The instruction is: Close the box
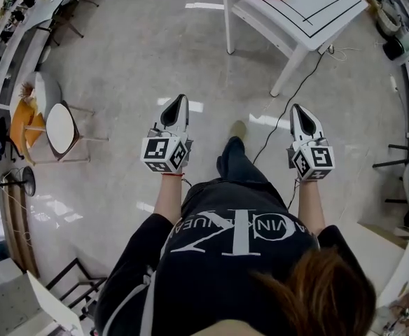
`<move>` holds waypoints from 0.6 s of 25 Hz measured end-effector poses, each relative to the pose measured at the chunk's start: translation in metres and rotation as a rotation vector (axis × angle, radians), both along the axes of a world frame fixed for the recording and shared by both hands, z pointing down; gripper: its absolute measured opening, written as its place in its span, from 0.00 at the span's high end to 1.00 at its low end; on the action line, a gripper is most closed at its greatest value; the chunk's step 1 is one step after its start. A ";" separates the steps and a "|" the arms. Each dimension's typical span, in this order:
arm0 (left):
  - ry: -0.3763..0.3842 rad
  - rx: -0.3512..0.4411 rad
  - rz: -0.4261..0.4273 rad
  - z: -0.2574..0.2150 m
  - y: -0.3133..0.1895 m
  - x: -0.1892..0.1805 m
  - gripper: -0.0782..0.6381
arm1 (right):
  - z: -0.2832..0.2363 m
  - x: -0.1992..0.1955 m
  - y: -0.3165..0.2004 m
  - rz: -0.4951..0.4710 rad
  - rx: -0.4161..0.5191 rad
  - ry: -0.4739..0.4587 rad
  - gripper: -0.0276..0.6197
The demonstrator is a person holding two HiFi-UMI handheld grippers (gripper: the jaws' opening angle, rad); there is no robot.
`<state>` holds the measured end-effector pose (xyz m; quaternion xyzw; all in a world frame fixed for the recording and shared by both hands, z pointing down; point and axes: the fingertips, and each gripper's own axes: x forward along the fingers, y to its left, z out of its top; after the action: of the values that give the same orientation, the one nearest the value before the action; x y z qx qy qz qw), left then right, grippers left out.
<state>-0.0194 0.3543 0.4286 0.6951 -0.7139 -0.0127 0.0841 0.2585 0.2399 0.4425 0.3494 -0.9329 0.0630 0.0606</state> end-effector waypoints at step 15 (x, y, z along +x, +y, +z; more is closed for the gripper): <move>-0.005 -0.046 0.019 -0.017 -0.164 -0.062 0.88 | -0.007 -0.084 -0.154 -0.043 -0.028 0.028 0.77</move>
<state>-0.0813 0.1908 0.4113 0.6996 -0.7077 0.0061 0.0984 0.1749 0.0856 0.4353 0.3292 -0.9383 0.0699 0.0799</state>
